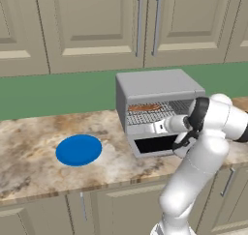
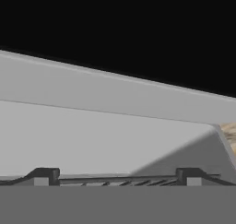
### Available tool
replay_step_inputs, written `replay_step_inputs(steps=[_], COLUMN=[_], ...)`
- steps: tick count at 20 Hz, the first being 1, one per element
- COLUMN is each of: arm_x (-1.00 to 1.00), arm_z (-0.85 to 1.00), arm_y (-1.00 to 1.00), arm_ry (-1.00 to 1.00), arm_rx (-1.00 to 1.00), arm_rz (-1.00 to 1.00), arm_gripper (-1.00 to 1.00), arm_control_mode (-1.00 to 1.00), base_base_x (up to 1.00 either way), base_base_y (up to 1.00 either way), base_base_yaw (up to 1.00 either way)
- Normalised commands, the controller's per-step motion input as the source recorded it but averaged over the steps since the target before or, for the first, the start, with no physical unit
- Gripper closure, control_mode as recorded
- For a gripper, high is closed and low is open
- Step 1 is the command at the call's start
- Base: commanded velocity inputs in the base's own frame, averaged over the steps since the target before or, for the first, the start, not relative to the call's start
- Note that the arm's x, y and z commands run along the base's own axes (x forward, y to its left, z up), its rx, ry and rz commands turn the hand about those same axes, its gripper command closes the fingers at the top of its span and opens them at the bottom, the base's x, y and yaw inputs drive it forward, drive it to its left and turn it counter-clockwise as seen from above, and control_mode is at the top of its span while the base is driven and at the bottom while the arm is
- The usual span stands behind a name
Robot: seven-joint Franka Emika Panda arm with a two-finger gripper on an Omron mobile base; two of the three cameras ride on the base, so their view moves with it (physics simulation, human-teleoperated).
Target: Open the toaster oven door. Place the baguette on the top rack in the toaster oven and place the steak on the bottom rack.
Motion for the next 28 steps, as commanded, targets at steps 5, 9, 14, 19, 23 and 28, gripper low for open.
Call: replay_step_inputs(steps=[5,9,14,19,23,28], arm_x=[0.38,0.03,0.11,0.42,0.59,0.30], arm_z=[0.27,0.69,0.24,-0.01,-0.55,-0.63], arm_y=[-0.15,-0.11,-0.08,-0.27,-0.30,-0.39], arm_ry=[-0.01,-0.02,0.00,0.02,0.14,0.13], arm_rx=[0.00,0.02,0.01,0.02,0.00,0.01], arm_rz=[0.09,0.02,0.01,0.00,0.00,0.00], arm_gripper=[-1.00,-1.00,-1.00,-1.00,-1.00,-1.00], arm_control_mode=[-1.00,-1.00,-1.00,-1.00,-1.00,-1.00], base_base_x=[0.00,0.00,0.00,0.00,0.00,0.00], base_base_y=[0.00,0.00,0.00,0.00,0.00,0.00], base_base_yaw=[0.00,0.00,0.00,0.00,0.00,0.00])
